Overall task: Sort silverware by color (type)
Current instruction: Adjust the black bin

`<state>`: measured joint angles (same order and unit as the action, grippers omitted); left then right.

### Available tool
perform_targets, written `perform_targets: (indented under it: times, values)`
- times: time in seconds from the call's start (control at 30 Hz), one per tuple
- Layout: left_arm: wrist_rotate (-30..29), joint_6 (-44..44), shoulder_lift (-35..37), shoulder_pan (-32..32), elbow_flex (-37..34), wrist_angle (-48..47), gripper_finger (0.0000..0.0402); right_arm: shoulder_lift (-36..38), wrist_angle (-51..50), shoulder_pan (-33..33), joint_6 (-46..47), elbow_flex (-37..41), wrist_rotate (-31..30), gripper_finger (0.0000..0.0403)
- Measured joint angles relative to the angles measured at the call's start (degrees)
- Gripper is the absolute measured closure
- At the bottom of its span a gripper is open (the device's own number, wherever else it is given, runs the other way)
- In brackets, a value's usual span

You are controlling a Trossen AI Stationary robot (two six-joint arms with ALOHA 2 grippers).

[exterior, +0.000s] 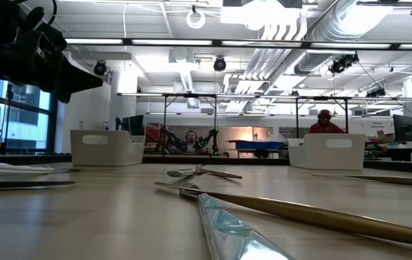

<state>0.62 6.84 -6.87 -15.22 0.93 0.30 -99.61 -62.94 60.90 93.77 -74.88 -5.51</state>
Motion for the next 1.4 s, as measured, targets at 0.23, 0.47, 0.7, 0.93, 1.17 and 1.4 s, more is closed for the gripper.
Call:
perform_targets:
  times: [0.23,0.47,0.7,0.93,1.17,1.4]
  values:
    - [0.0,-0.5,0.0,0.0,0.0,0.0,0.0401,-1.7,5.5,-1.6,-6.8,2.3,11.1,0.0393]
    - [0.3,-1.3,0.0,0.0,0.0,0.0,0.0401,-3.0,8.9,-4.4,-12.8,2.4,11.7,0.0401]
    - [0.3,-1.5,0.0,0.0,0.0,0.0,0.0401,-3.1,11.2,-8.2,-16.4,2.4,9.0,0.0402]
    - [0.3,-1.5,0.0,0.0,0.0,0.0,0.0401,-3.1,11.1,-10.9,-18.2,2.4,8.7,0.0403]
    - [0.4,0.4,0.0,0.0,0.0,0.0,0.0401,-3.1,9.1,-12.1,-22.6,2.4,8.6,0.0403]
    - [0.4,0.2,0.0,0.0,0.0,0.0,0.0401,-3.1,0.0,-12.6,-24.8,2.4,8.5,0.0403]
